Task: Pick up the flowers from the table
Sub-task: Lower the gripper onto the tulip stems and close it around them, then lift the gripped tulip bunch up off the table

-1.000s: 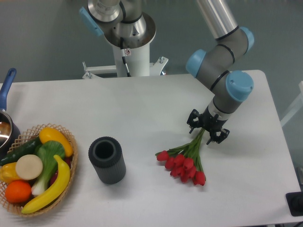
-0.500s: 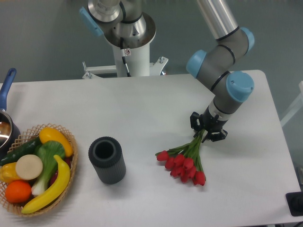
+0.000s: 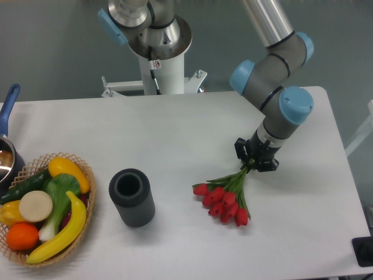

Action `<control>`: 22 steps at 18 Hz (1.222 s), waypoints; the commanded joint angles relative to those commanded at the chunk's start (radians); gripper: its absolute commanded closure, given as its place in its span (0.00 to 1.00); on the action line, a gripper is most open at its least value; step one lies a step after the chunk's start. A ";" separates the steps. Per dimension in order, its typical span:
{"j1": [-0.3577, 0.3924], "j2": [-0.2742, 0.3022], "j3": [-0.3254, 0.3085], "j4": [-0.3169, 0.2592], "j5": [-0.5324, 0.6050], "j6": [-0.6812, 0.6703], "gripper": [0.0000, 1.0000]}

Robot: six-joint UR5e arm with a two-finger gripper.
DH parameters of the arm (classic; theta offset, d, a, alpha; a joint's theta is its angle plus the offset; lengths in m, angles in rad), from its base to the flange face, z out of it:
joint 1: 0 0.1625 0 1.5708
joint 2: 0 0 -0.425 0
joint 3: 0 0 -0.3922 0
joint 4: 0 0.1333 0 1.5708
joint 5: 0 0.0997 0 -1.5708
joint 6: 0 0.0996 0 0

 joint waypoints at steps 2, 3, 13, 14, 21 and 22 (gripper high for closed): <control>0.002 0.041 0.000 -0.020 0.000 -0.015 0.79; 0.003 0.060 0.005 -0.026 0.000 -0.026 0.79; 0.028 0.255 0.107 -0.032 -0.256 -0.222 0.79; 0.026 0.270 0.121 -0.032 -0.300 -0.260 0.79; 0.017 0.302 0.208 -0.009 -0.639 -0.365 0.79; 0.017 0.298 0.215 -0.005 -0.687 -0.364 0.79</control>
